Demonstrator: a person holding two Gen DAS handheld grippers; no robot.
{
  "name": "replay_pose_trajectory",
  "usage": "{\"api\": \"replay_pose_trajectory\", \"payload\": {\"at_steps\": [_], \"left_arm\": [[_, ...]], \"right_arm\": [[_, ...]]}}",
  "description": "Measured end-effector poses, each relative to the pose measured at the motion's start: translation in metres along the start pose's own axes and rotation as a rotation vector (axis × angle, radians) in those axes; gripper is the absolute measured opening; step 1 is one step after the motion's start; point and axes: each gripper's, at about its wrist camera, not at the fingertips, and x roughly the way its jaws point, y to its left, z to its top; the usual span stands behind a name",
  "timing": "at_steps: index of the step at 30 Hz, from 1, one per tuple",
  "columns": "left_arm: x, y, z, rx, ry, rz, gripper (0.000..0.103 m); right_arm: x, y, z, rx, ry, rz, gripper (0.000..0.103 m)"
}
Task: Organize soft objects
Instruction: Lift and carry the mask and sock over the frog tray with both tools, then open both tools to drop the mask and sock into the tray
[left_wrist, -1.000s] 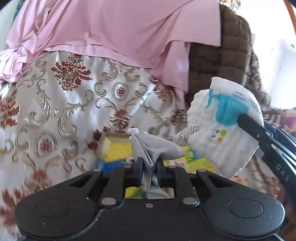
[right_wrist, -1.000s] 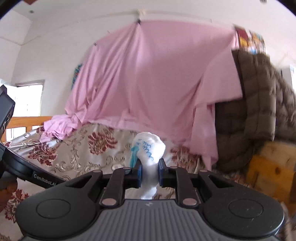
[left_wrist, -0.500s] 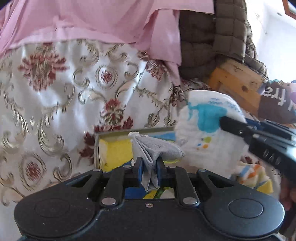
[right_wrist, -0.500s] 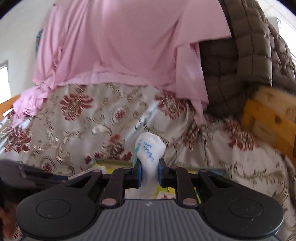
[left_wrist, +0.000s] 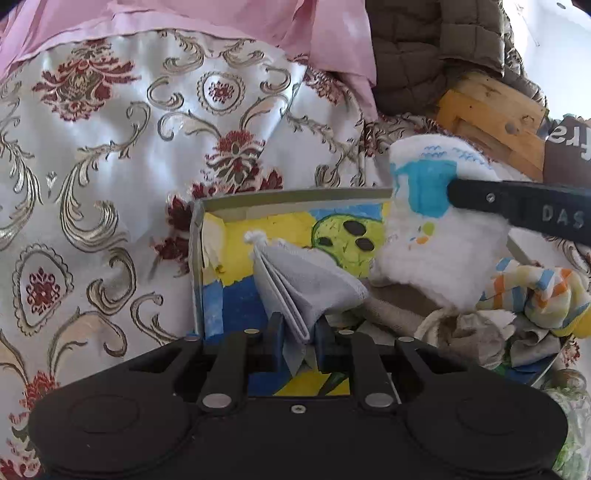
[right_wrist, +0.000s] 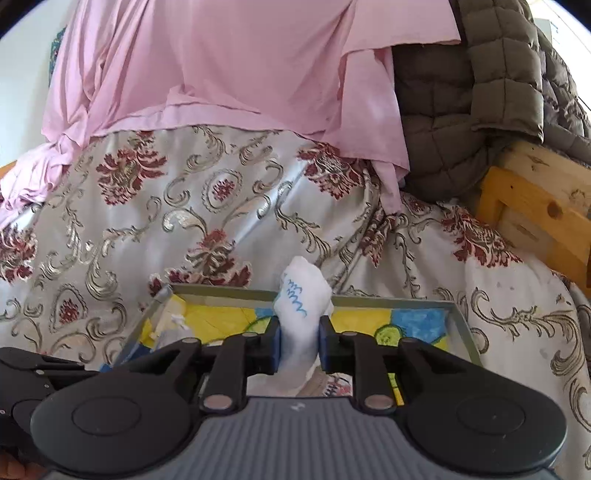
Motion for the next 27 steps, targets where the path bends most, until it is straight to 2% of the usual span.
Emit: {"api": "replay_pose_trajectory", "payload": {"at_steps": [4,9,17,20,27], "left_arm": [[0.006,0.003,-0.005,-0.011,0.033,-0.003,0.019],[0.010,0.004,-0.009,-0.025,0.037,-0.006,0.021],[0.014,0.001,-0.013,-0.046,0.046,0.002,0.026],[0.014,-0.001,-0.013,-0.046,0.044,0.004,0.031],[0.009,-0.006,-0.016,-0.062,0.034,-0.001,0.051]], "right_arm": [[0.003,-0.004,-0.008,0.001,0.021,-0.024,0.026],[0.003,-0.009,-0.017,-0.008,0.030,-0.058,0.035],[0.003,-0.020,-0.033,0.016,0.053,-0.071,0.044],[0.002,-0.025,-0.038,0.032,0.057,-0.074,0.050],[-0.006,-0.034,-0.045,0.060,0.065,-0.068,0.066]]}}
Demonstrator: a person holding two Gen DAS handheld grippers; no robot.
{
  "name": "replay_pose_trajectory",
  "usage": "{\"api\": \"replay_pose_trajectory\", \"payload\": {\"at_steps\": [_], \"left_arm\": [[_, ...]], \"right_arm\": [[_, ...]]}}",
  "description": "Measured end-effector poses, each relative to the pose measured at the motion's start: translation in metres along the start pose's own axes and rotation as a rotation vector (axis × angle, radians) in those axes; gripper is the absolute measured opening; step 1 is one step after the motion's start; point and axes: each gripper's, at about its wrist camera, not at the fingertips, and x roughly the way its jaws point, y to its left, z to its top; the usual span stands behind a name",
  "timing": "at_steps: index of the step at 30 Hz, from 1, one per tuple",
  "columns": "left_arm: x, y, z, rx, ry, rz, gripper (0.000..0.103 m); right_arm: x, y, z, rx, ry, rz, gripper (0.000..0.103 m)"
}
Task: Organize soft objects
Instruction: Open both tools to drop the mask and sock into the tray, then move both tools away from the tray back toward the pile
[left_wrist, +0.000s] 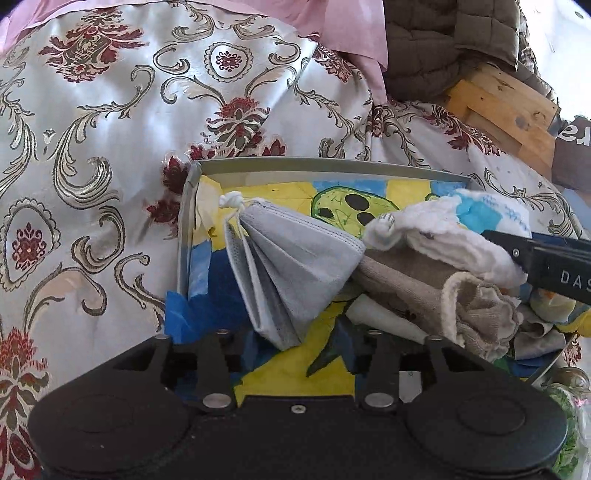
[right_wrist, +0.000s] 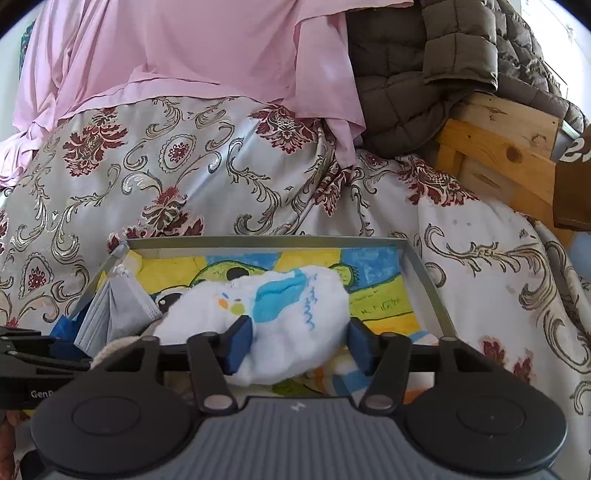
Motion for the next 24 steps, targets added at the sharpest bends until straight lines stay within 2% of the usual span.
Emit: {"api": "replay_pose_trajectory", "payload": {"at_steps": [7,13,15,20,24], "left_arm": [[-0.017,-0.003,-0.004,-0.007,-0.039,0.004,0.068],[-0.049,-0.001,-0.002,-0.029,-0.128,0.029,0.079],[-0.062,-0.003,-0.002,-0.027,-0.168,0.047,0.087],[-0.103,-0.006,-0.017,-0.010,-0.259,0.083,0.097],[-0.131,-0.007,-0.032,-0.008,-0.285,0.126,0.101]], "right_arm": [[-0.021,-0.005,-0.006,0.012,-0.020,0.000,0.083],[-0.049,-0.005,-0.005,0.022,-0.073,0.006,0.094],[-0.059,-0.004,-0.006,0.034,-0.098,0.005,0.102],[-0.084,-0.006,-0.018,0.085,-0.142,0.034,0.103],[-0.101,-0.006,-0.031,0.091,-0.154,0.048,0.103]]}}
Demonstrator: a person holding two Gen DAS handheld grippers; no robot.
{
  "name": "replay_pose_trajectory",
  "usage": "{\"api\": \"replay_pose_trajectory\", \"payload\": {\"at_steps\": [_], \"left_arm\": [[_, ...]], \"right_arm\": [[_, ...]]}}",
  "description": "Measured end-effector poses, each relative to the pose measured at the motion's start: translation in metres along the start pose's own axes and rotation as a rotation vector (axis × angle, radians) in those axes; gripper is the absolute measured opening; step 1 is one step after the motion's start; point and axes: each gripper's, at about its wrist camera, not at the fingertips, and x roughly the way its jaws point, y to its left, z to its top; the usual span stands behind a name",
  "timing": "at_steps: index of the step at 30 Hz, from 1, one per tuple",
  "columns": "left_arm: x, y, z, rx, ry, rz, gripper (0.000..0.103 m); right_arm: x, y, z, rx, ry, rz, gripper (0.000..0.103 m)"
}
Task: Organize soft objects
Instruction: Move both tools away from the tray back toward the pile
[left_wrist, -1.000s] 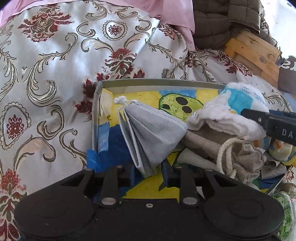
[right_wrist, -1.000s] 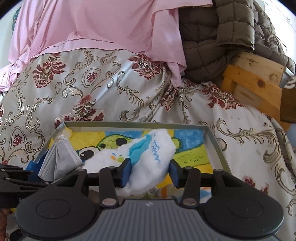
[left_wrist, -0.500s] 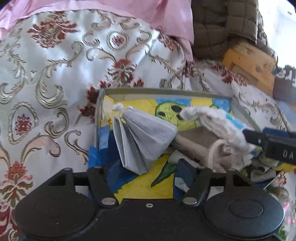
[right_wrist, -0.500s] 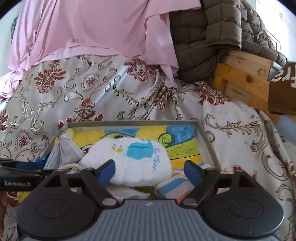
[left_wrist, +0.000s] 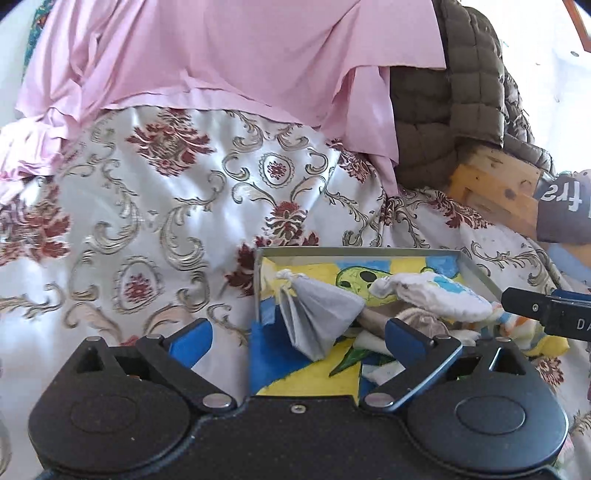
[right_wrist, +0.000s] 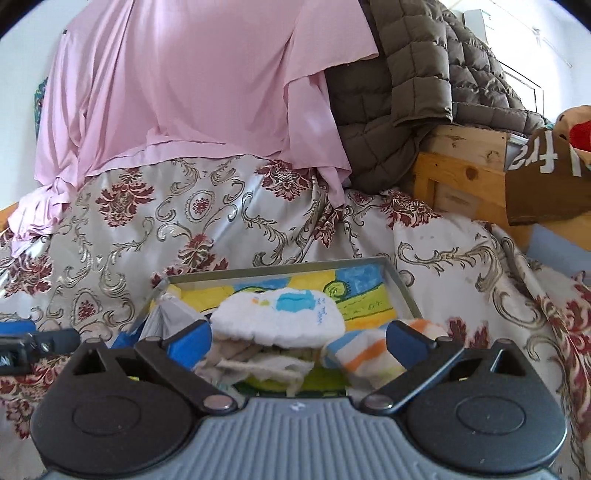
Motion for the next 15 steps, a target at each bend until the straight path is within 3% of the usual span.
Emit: {"api": "replay_pose_trajectory", "payload": {"at_steps": [6,15], "left_arm": [[-0.047,-0.003,-0.006,0.008,-0.031,0.042,0.102],[-0.130,-0.031,-0.028,0.049,-0.051,0.023,0.102]], "right_arm": [[-0.046,-0.002,-0.014,0.019,-0.023,0.011,0.103],[-0.145,-0.003,-0.037,-0.015,-0.087,0.009,0.103]]}}
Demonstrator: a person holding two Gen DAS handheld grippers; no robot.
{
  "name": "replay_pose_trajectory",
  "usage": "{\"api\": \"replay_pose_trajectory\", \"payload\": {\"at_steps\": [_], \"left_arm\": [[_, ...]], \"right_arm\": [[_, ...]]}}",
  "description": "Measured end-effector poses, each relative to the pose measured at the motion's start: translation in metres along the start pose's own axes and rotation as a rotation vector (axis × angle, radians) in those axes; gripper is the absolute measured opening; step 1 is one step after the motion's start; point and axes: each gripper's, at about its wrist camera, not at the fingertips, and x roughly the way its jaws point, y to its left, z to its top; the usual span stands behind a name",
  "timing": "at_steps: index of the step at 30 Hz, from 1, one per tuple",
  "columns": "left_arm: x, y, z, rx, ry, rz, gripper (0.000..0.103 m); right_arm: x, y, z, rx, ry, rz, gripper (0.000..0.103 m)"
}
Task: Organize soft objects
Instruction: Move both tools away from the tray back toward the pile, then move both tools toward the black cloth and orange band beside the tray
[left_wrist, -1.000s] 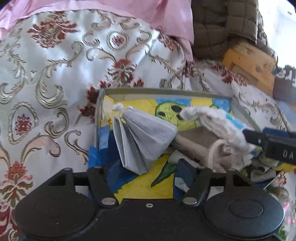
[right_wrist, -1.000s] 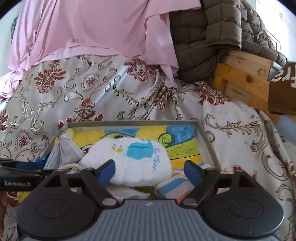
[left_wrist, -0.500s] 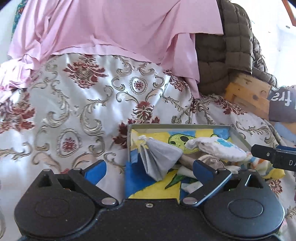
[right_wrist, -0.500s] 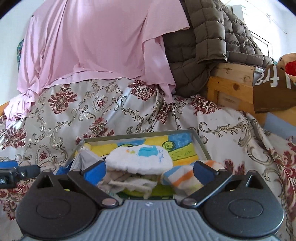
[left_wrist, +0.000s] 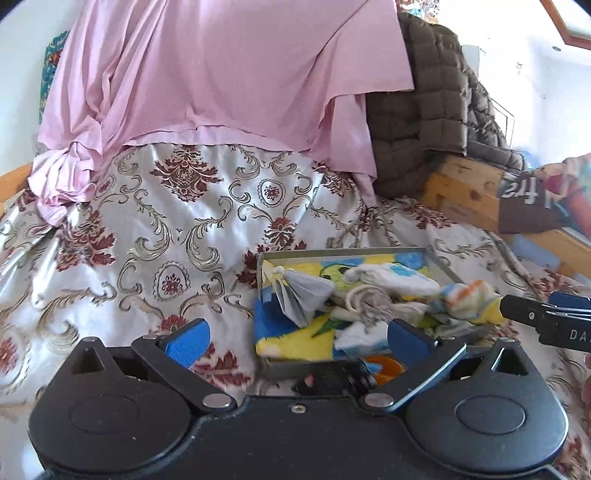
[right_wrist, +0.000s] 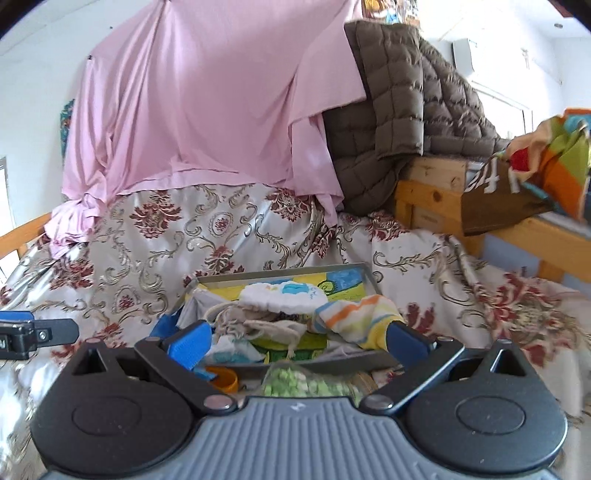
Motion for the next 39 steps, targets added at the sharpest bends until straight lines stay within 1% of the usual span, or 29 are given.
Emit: {"api": "replay_pose_trajectory", "payload": {"at_steps": [3,6,9,13,16,18,21,25,29,32,39], "left_arm": [[-0.028,-0.007,-0.011,-0.019,0.005,0.002,0.102],[-0.052,-0.015,-0.020,-0.046,0.023,0.019,0.102],[-0.078,-0.020,-0.026,-0.098,0.013,-0.004,0.102],[-0.104,-0.030,-0.036,-0.060,-0.018,-0.007,0.102],[-0.117,-0.033,-0.050,-0.070,-0.031,0.000,0.102],[-0.121,-0.034,-0.061,-0.081,-0.029,-0.005,0.102],[-0.122,-0.037,-0.073,-0.054,-0.018,-0.007,0.102],[-0.121,-0.037,-0.090,-0.026,0.008,0.011,0.102],[-0.123,-0.036,-0.103,0.017,0.014,0.035,0.102],[-0.125,-0.035,-0.113,0.046,0.028,0.046,0.102],[-0.124,-0.031,-0.130,0.058,0.079,0.049,0.102]], "right_arm": [[-0.031,0.004,-0.012,-0.025,-0.025,0.008,0.103],[-0.056,0.007,-0.025,-0.032,-0.044,0.015,0.103],[-0.079,0.007,-0.038,-0.008,-0.053,0.013,0.103],[-0.099,0.005,-0.054,0.022,-0.060,0.000,0.103],[-0.107,0.002,-0.068,0.028,-0.048,-0.012,0.103],[-0.111,-0.001,-0.077,0.033,-0.036,-0.020,0.103],[-0.115,-0.003,-0.089,0.036,-0.017,-0.028,0.103],[-0.120,-0.004,-0.102,0.024,-0.001,-0.042,0.103],[-0.122,-0.001,-0.112,0.021,0.019,-0.033,0.103],[-0.120,0.003,-0.116,0.008,0.035,-0.021,0.103],[-0.120,0.007,-0.119,-0.005,0.043,-0.002,0.103]]}}
